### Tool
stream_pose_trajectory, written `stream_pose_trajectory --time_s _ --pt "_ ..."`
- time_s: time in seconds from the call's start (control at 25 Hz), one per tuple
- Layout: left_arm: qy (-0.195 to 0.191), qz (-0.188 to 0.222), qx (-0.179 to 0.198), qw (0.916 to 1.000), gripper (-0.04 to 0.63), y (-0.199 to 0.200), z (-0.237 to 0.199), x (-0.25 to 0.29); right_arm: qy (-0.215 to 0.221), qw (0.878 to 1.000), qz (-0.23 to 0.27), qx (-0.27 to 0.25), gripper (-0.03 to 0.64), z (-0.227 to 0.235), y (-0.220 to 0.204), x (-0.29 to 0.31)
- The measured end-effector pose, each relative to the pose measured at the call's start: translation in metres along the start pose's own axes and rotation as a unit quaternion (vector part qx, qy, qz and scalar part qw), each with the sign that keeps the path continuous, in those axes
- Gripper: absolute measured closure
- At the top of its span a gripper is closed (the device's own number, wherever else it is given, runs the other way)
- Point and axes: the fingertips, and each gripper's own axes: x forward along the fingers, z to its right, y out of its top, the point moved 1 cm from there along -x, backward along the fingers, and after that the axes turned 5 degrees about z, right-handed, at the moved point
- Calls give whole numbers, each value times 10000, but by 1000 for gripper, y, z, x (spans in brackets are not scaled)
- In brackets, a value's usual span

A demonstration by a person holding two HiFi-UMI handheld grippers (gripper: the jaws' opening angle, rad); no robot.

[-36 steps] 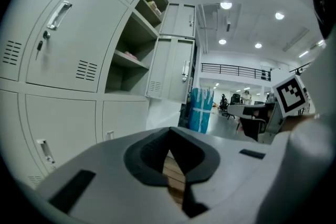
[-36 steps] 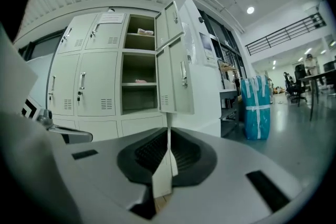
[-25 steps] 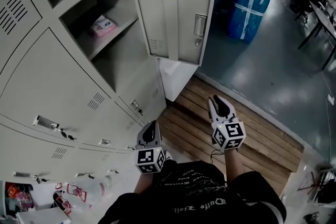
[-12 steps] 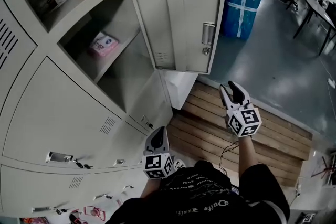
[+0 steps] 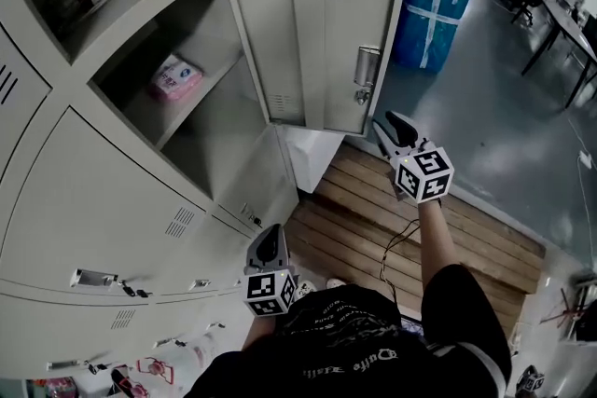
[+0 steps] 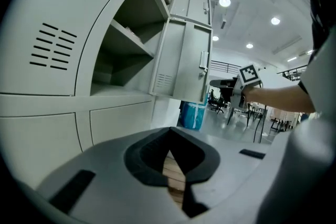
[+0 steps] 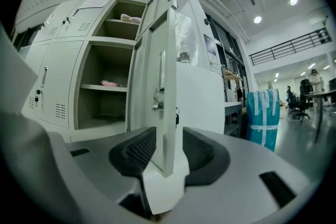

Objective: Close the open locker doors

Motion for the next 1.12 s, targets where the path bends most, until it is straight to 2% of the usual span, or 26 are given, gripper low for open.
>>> stream_pose_trajectory --time_s 0.16,0.4,0.48,0.64,0.8,1.12 --pt "230 0 -75 9997 588 2 1 4 493 9973 -413 -354 471 7 -8 21" --pt "514 16 -88 9986 588 1 1 -3 1089 9933 -345 -166 471 5 -9 37" --pt "530 109 -139 9984 588 2 5 -4 1213 9919 -340 -189 474 6 -10 36" --pt "683 173 -138 9974 588 4 6 -9 1432 9891 -258 -215 522 1 -9 36" --pt "771 269 -320 9961 588 2 10 -15 1671 9856 -228 -156 523 0 -10 30" --pt "1053 214 -239 9939 588 -7 11 -30 1894 9816 -42 -222 525 -21 -9 14"
